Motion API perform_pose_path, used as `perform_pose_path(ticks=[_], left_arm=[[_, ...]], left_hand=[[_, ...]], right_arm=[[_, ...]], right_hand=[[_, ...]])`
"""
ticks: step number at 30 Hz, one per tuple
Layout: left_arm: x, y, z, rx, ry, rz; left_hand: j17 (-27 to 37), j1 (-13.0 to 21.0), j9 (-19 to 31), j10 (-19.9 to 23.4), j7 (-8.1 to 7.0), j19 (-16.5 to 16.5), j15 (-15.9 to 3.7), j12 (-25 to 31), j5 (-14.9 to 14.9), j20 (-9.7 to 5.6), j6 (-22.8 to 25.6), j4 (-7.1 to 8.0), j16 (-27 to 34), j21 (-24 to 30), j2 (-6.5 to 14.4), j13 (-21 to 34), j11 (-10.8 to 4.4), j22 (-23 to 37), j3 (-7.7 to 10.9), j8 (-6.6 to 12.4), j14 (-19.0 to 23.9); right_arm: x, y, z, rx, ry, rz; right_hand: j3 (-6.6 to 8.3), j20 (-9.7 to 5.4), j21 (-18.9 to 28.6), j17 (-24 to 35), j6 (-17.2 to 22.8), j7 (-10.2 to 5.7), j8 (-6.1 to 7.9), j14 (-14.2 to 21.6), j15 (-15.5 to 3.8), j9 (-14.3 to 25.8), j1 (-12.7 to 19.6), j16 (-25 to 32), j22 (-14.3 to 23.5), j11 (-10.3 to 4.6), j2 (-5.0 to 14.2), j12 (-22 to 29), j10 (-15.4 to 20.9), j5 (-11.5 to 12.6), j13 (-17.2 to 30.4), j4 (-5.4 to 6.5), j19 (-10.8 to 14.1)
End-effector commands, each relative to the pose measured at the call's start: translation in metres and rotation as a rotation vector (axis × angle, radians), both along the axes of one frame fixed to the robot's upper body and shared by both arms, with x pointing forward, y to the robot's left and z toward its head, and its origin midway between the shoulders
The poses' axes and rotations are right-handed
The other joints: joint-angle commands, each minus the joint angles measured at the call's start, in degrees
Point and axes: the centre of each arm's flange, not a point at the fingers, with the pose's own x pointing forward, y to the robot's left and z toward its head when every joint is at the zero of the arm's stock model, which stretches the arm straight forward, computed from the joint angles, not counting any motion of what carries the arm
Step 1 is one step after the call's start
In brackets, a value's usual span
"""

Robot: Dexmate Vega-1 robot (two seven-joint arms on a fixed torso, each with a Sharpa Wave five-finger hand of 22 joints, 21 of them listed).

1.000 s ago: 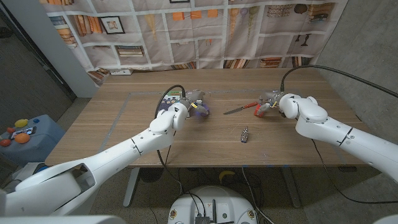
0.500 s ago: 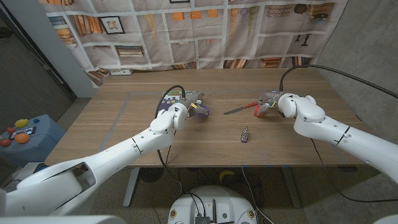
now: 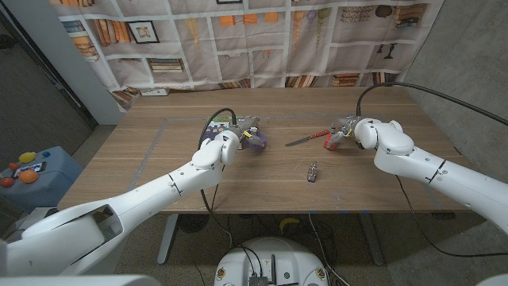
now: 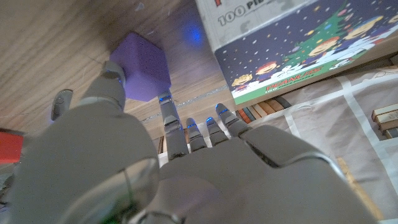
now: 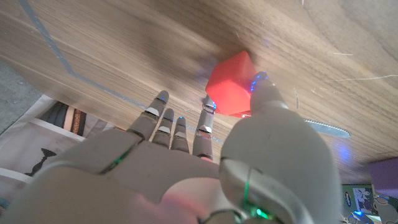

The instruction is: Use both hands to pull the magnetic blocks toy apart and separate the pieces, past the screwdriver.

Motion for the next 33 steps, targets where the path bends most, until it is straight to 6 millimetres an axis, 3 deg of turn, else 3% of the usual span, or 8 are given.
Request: perform_pose_path(ticks=[1,9,12,16,25,31,33], left_arm=[[-0.001,0.001,0.001,0.026,0.033,0.016],[-0.004,0.001,0.004,0.047,0.045,0.029],[-0.004,0.0,0.005,0.058,0.049,0.036],[-0.006,0.0,0.007,0.065,0.06,0.044],[-0.012,0.007,0.015,0.059,0.058,-0.003],[-0.014,0.008,0.017,0.057,0.052,0.0],[-0.015,0.008,0.018,0.053,0.055,-0.002]], left_hand=[[0.18,0.19,0.04,-0.94,-0.59,-0.95,0.17,-0.04,-0.14,0.3,-0.96,0.01,0.05,-0.32,0.59,0.25,0.35,0.06,-0.53,-0.84,-0.95],[0.2,-0.66,-0.13,-2.33,-0.05,-2.24,0.75,-0.04,-0.42,0.52,-3.61,-0.07,0.01,-0.43,-0.53,0.28,1.15,0.04,-1.13,-1.93,-2.26],[0.22,-1.2,-0.26,-3.36,0.53,-3.0,1.36,-0.1,-0.62,0.73,-5.28,0.01,0.0,-0.47,-0.97,0.28,2.33,0.03,-1.39,-2.68,-3.04],[0.24,-1.51,-0.41,-4.44,0.83,-3.86,1.79,-0.16,-0.76,1.04,-7.27,0.04,-0.01,-0.54,-1.19,0.29,2.74,0.03,-1.49,-3.61,-3.82],[0.27,-4.26,-1.07,-5.94,0.69,-5.56,1.94,0.21,-1.66,1.21,-11.17,0.47,0.14,-0.47,-3.23,0.3,2.25,0.0,-2.87,-5.97,-5.34],[0.26,-5.14,-1.41,-6.68,1.18,-6.13,2.25,0.18,-1.87,1.28,-13.26,0.67,0.1,-0.47,-3.35,0.28,2.85,-0.02,-3.06,-7.39,-6.0],[0.25,-5.98,-1.78,-7.34,1.66,-6.89,2.5,0.26,-1.95,1.49,-15.79,0.81,0.12,-0.47,-3.24,0.27,3.24,-0.05,-3.11,-9.21,-6.69]], right_arm=[[0.0,0.001,0.001,0.0,0.026,0.002],[0.0,0.001,0.001,-0.003,0.045,0.007],[0.0,0.001,0.001,0.002,0.053,0.002],[0.0,0.001,0.001,0.004,0.064,-0.002],[0.004,-0.008,0.002,-0.007,0.113,-0.025],[0.004,-0.01,0.003,0.009,0.115,-0.017],[0.005,-0.01,0.004,0.018,0.114,-0.012]], right_hand=[[-0.66,0.43,-0.29,0.1,-2.13,0.92,-1.21,-0.37,0.96,-0.6,-1.52,-0.48,0.32,0.33,-0.33,-0.03,-1.12,0.15,0.15,0.26,-0.34],[-1.42,0.95,-0.34,0.05,-6.52,2.32,-4.05,-1.4,1.55,-2.17,-3.92,-1.35,0.33,0.93,-1.18,-0.12,-3.43,0.68,0.25,0.6,-1.39],[-1.72,1.25,-0.46,0.04,-8.99,2.6,-5.55,-1.95,1.76,-2.85,-4.94,-1.76,0.33,1.3,-1.5,-0.23,-4.81,0.92,0.29,0.7,-2.26],[-2.04,1.61,-0.49,0.01,-11.43,3.36,-6.97,-2.51,1.97,-3.4,-5.82,-2.16,0.33,1.38,-1.97,-0.17,-5.69,1.12,0.33,0.73,-2.88],[-3.93,2.98,-0.76,0.13,-21.42,5.95,-12.65,-5.78,3.65,-4.61,-11.23,-3.85,0.32,2.72,-3.97,-0.24,-11.04,2.86,0.48,1.76,-6.35],[-4.92,3.31,-0.67,0.31,-25.14,6.05,-14.92,-7.27,4.52,-4.97,-14.16,-4.31,0.33,3.44,-4.52,-0.12,-13.35,4.15,0.57,2.55,-7.95],[-5.3,3.47,-0.68,0.38,-26.07,5.98,-15.59,-7.98,4.88,-5.12,-15.27,-4.51,0.34,3.62,-4.64,0.03,-13.76,4.57,0.59,2.91,-8.52]])
